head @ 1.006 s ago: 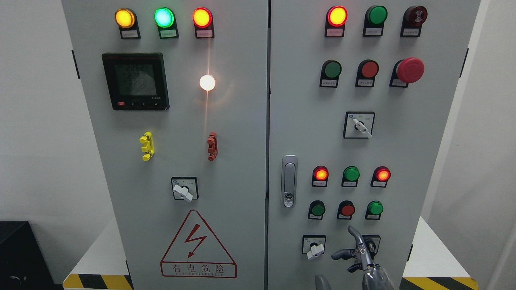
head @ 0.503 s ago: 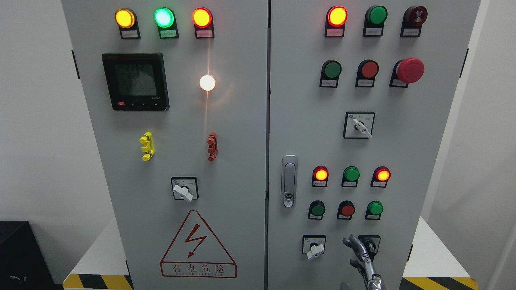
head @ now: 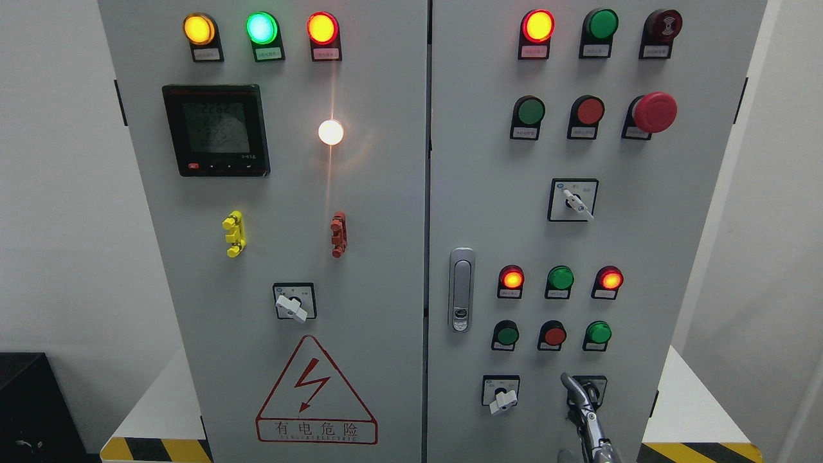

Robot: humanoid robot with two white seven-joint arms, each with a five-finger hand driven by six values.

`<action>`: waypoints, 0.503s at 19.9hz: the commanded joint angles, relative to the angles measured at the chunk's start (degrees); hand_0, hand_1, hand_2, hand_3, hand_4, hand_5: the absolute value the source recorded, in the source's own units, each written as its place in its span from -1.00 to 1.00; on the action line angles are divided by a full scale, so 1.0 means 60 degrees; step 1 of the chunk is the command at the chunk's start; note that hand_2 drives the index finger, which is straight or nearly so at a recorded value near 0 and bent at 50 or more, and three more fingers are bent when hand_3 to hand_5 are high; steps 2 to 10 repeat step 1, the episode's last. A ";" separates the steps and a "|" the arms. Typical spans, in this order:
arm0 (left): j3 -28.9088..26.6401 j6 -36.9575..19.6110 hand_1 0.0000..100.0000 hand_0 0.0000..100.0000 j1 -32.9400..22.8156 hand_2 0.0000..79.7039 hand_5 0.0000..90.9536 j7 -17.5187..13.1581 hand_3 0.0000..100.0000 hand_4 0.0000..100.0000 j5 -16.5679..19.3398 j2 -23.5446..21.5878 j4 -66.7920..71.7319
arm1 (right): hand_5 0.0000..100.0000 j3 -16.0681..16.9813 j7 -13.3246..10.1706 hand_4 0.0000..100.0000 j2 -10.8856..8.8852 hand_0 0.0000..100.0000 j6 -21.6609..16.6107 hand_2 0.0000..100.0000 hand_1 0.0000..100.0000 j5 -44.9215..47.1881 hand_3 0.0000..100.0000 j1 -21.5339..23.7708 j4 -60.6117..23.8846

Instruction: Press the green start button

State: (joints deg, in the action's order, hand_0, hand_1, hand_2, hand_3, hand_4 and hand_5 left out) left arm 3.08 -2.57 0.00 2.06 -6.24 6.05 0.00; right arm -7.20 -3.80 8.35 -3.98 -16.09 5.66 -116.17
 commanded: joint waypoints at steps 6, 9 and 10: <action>0.0000 0.0003 0.11 -0.76 0.0219 -1.00 -1.00 -0.0007 -1.00 -1.00 0.0000 0.0003 -0.0264 | -1.00 -0.0045 0.0077 -1.00 -0.0001 -1.00 0.0077 -1.00 -0.99 0.0250 -1.00 0.0010 -0.0150; 0.0000 0.0003 0.11 -0.76 0.0219 -1.00 -1.00 -0.0007 -1.00 -1.00 0.0000 0.0003 -0.0264 | -1.00 -0.0045 0.0077 -1.00 -0.0001 -1.00 0.0077 -1.00 -0.99 0.0250 -1.00 0.0010 -0.0150; 0.0000 0.0003 0.11 -0.76 0.0219 -1.00 -1.00 -0.0007 -1.00 -1.00 0.0000 0.0003 -0.0264 | -1.00 -0.0045 0.0077 -1.00 -0.0001 -1.00 0.0077 -1.00 -0.99 0.0250 -1.00 0.0010 -0.0150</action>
